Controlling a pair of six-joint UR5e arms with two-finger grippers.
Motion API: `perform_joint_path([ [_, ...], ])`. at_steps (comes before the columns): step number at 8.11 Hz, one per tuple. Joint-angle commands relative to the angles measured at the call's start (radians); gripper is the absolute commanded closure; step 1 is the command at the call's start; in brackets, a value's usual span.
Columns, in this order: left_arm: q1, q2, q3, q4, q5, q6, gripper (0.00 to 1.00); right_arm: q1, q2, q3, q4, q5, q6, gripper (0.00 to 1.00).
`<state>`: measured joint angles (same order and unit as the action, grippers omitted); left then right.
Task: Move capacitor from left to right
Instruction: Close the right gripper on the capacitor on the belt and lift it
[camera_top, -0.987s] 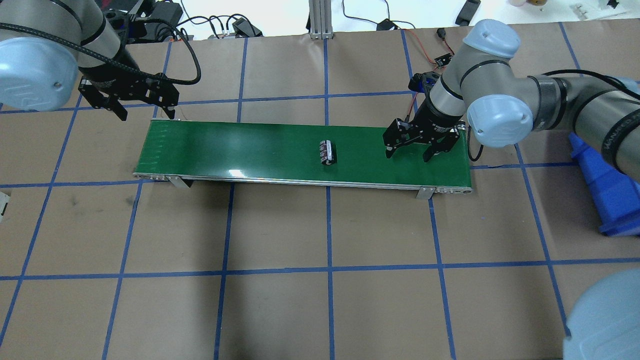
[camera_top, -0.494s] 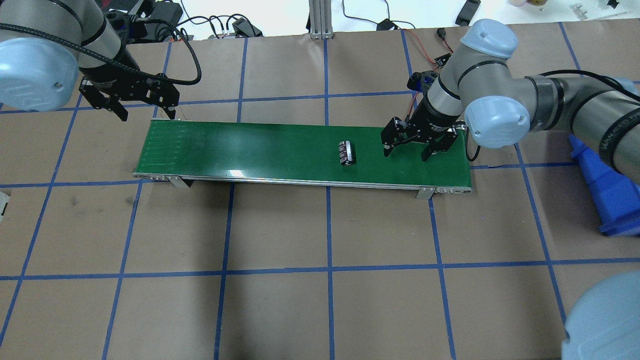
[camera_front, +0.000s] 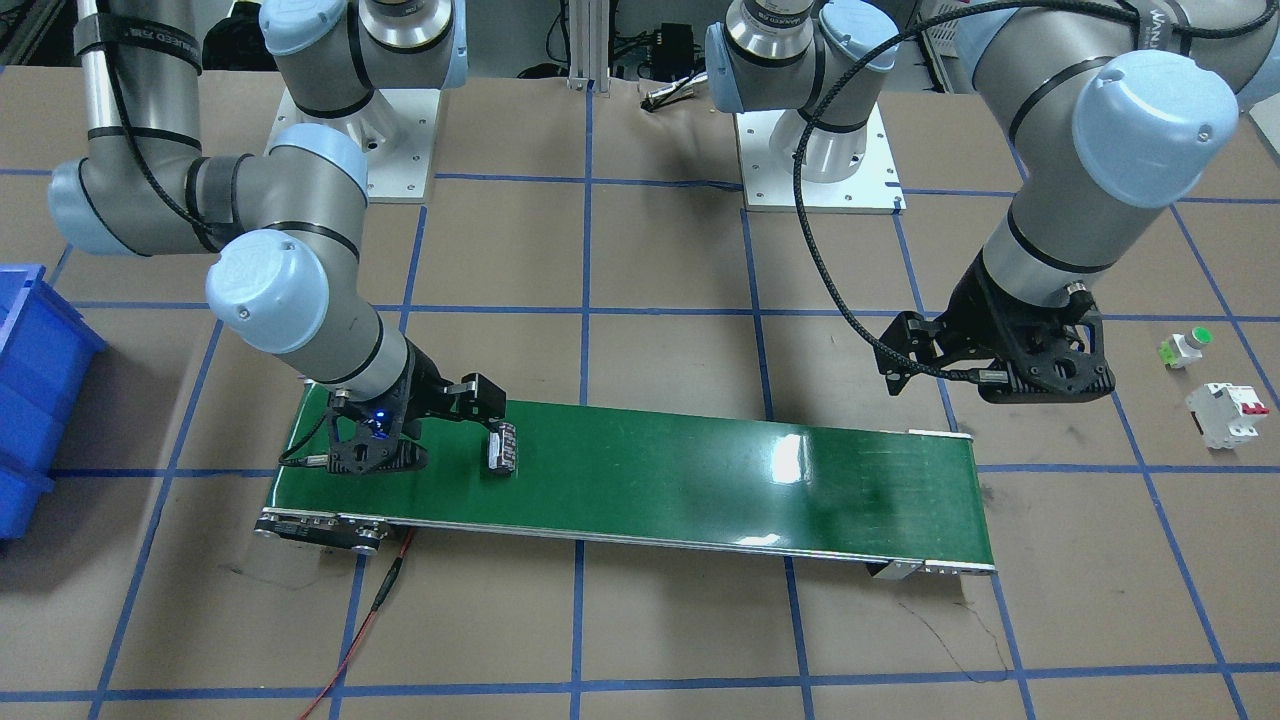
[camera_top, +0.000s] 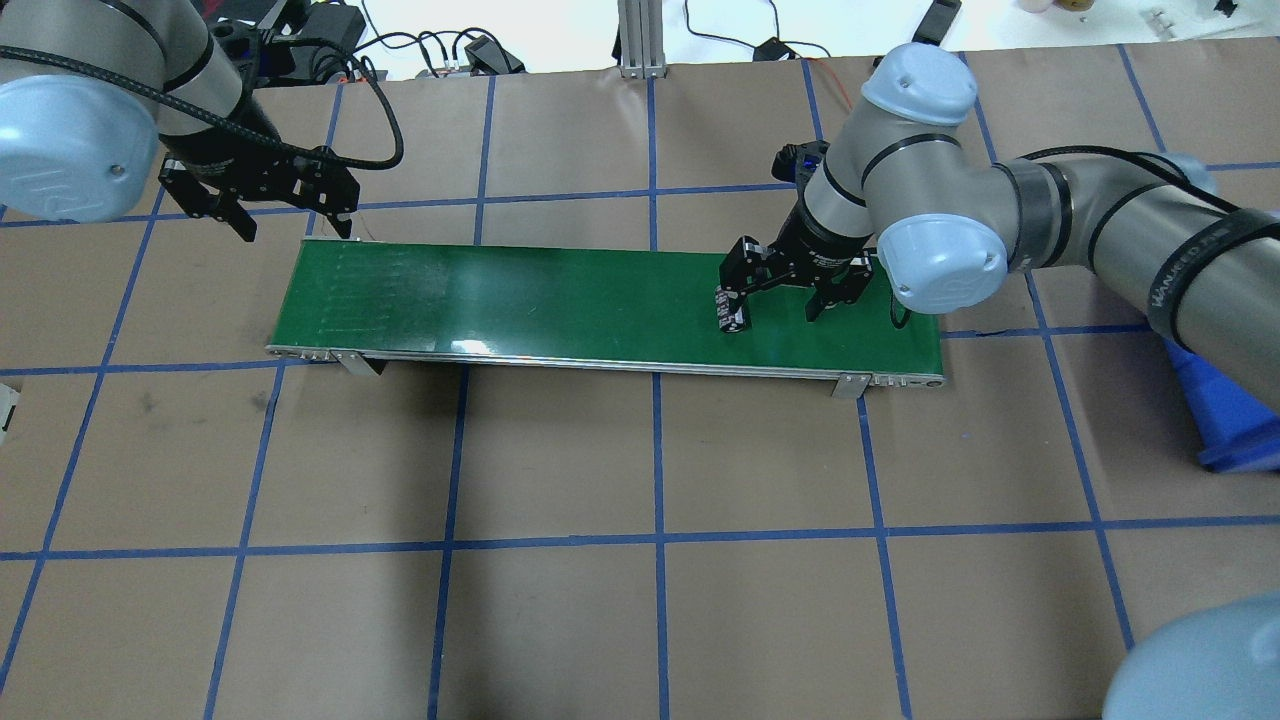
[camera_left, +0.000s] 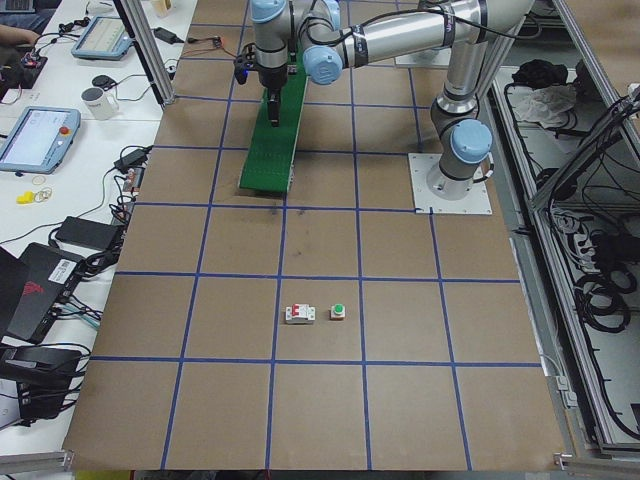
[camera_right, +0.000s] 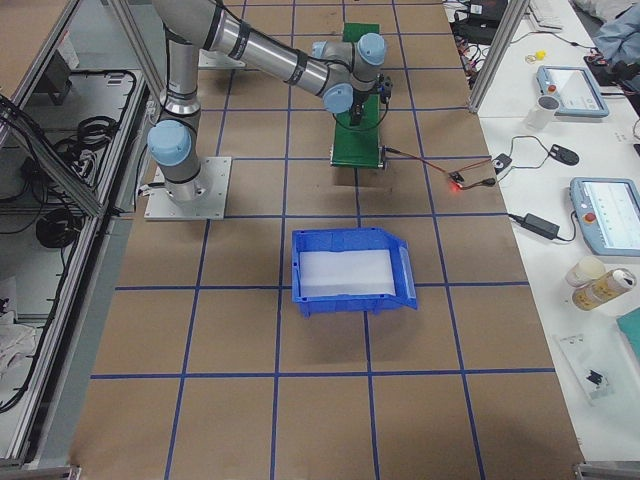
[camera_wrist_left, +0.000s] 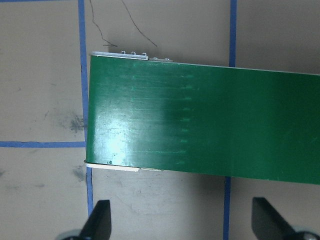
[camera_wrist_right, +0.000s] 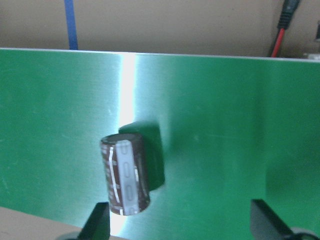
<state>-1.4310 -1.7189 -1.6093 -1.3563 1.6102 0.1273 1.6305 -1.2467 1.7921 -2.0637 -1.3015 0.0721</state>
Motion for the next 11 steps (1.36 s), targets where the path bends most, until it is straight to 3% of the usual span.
perform_joint_path([
  [1, 0.0, -0.001, 0.0, 0.0, 0.002, 0.0, 0.0, 0.038, 0.016, 0.0, -0.035, -0.065, 0.031, 0.13],
  [3, 0.0, 0.004, -0.001, 0.002, 0.001, 0.0, 0.0, 0.038, 0.018, 0.001, -0.029, -0.142, 0.011, 0.27],
  [6, 0.0, -0.002, -0.001, 0.0, 0.002, 0.0, 0.0, 0.038, 0.019, 0.0, -0.01, -0.235, -0.075, 0.65],
  [8, 0.0, -0.002, 0.0, 0.002, -0.001, -0.002, 0.0, 0.025, 0.007, -0.013, 0.004, -0.242, -0.083, 0.97],
  [9, 0.0, -0.002, -0.001, 0.002, -0.001, -0.003, 0.0, -0.009, -0.006, -0.031, 0.011, -0.269, -0.093, 0.97],
  [11, 0.0, -0.002, -0.001, 0.0, 0.001, -0.002, 0.0, -0.149, -0.062, -0.139, 0.17, -0.298, -0.168, 0.97],
])
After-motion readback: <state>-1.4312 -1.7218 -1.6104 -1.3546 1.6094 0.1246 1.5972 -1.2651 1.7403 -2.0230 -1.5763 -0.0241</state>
